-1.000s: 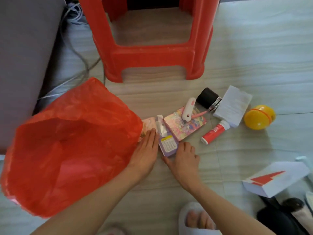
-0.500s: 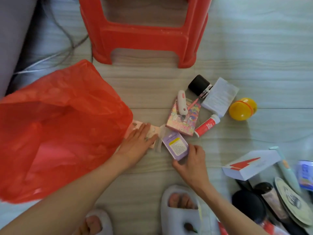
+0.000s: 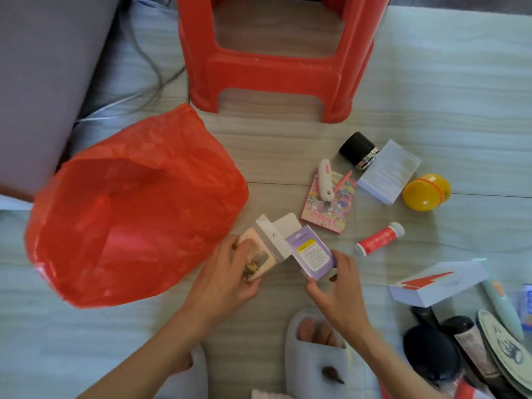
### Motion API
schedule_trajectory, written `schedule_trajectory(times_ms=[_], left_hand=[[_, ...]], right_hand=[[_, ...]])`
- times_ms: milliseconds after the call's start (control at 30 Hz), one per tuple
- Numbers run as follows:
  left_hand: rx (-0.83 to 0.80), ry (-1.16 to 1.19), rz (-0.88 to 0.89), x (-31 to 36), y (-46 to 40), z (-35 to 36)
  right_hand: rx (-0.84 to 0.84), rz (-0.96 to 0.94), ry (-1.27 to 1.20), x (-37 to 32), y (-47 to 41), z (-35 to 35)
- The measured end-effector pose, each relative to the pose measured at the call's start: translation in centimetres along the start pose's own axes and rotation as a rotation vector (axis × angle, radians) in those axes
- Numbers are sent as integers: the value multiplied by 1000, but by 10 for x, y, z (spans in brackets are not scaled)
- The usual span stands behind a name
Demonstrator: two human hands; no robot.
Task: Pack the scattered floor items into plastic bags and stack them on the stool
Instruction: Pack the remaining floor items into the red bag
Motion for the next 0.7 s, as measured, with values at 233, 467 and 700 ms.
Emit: schedule_trajectory(times_ms=[233, 467, 700], left_hand=[[114, -234, -304, -47, 43, -57], [159, -315, -484, -91, 33, -78], [152, -117, -350, -86, 36, -57]], right_hand=[[-139, -168, 96, -62, 9, 57], [-147, -340, 163, -128, -18, 106], [-464, -93, -207, -132, -28, 144]])
Point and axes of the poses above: each hand's wrist, its own y-axis away from the middle knuckle, its own z-axis out of the palm, x = y × z, the point moved 5 cm from there along -y, towards the middle knuckle, and after that the axes turned 11 degrees about z, right-handed, at the moved point
